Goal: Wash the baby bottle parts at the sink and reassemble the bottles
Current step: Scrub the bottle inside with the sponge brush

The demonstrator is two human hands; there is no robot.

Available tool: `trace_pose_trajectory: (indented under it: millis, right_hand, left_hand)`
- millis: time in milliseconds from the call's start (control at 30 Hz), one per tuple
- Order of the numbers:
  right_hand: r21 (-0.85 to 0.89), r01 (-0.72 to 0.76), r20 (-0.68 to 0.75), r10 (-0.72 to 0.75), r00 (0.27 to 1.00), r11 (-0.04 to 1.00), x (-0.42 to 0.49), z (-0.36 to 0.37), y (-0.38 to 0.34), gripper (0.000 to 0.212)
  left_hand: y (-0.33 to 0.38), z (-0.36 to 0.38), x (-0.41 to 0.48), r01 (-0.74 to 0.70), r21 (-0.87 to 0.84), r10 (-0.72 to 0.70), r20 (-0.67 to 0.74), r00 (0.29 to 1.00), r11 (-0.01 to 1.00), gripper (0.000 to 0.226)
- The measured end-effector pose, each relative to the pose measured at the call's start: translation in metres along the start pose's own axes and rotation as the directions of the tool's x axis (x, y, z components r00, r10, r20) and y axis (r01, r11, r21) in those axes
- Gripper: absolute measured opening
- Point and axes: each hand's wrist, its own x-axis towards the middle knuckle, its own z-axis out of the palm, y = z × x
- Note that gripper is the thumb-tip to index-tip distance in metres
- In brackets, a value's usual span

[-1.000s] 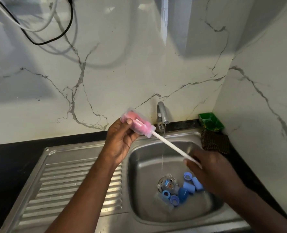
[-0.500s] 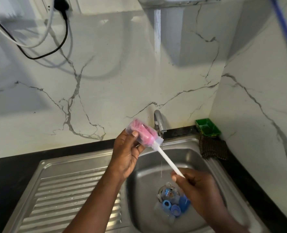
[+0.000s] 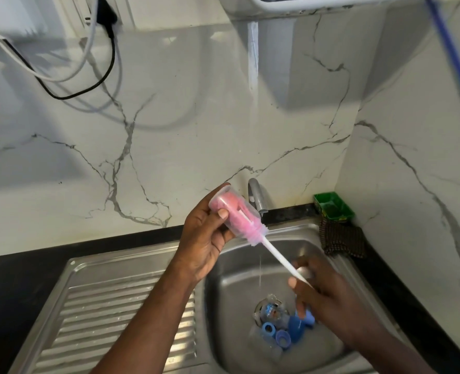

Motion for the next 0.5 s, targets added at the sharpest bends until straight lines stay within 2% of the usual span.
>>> trace_pose_trajectory:
  millis: [33,67,100,133,200,267,333,400,467,500]
  right_hand:
    - [0.175,-0.066,0.050,0.059,0.997,0.982,-0.001,0.000,0.001,0.030]
    - [0.251,-0.069,0.069,0.053,0.996,0.966,-0.001,0.000,0.001,0.033]
    - [0.222,-0.034,0.047,0.025,0.999,0.975,0.000,-0.002,0.001,0.026]
    - [0.154,0.004,0.015,-0.007,1.000,0.988,0.000,-0.005,0.001,0.014]
    - [-0.100,0.055,-0.114,-0.066,0.991,0.994,0.002,-0.014,0.004,0.024]
    - [-0.367,0.046,-0.235,-0.141,0.962,0.929,0.006,-0.020,0.003,0.028]
    - [-0.552,0.050,-0.208,-0.195,0.958,0.832,0.008,-0.019,0.005,0.023]
    - [-0.556,-0.026,-0.130,-0.056,0.990,0.831,0.009,-0.010,0.006,0.018]
    - [-0.408,-0.144,-0.065,0.128,0.990,0.902,0.009,0.001,0.007,0.015]
    - [-0.361,-0.161,-0.056,0.151,0.987,0.919,0.009,0.006,0.008,0.020]
  left_hand:
    - [-0.001,-0.001,0.000,-0.003,-0.012,0.003,-0.004,1.000,1.000,0.073]
    - [-0.001,-0.002,0.001,-0.003,-0.020,0.003,-0.010,1.000,1.000,0.073]
    - [-0.001,-0.002,0.002,-0.001,-0.021,0.001,-0.016,1.000,1.000,0.074]
    - [-0.002,-0.001,0.002,0.002,-0.010,-0.002,-0.018,1.000,1.000,0.075]
    - [-0.002,0.001,0.002,0.011,0.028,-0.010,-0.020,1.000,1.000,0.077]
    - [-0.002,0.003,0.002,0.018,0.060,-0.016,-0.040,0.999,0.998,0.073]
    - [-0.003,0.004,0.001,0.001,0.059,0.002,-0.052,0.999,0.998,0.077]
    - [-0.005,0.006,0.003,-0.031,0.047,0.034,-0.059,0.998,0.998,0.083]
    - [-0.009,0.009,0.003,-0.066,0.087,0.073,-0.079,0.994,0.994,0.087]
    - [-0.012,0.010,0.003,-0.088,0.115,0.099,-0.098,0.990,0.990,0.088]
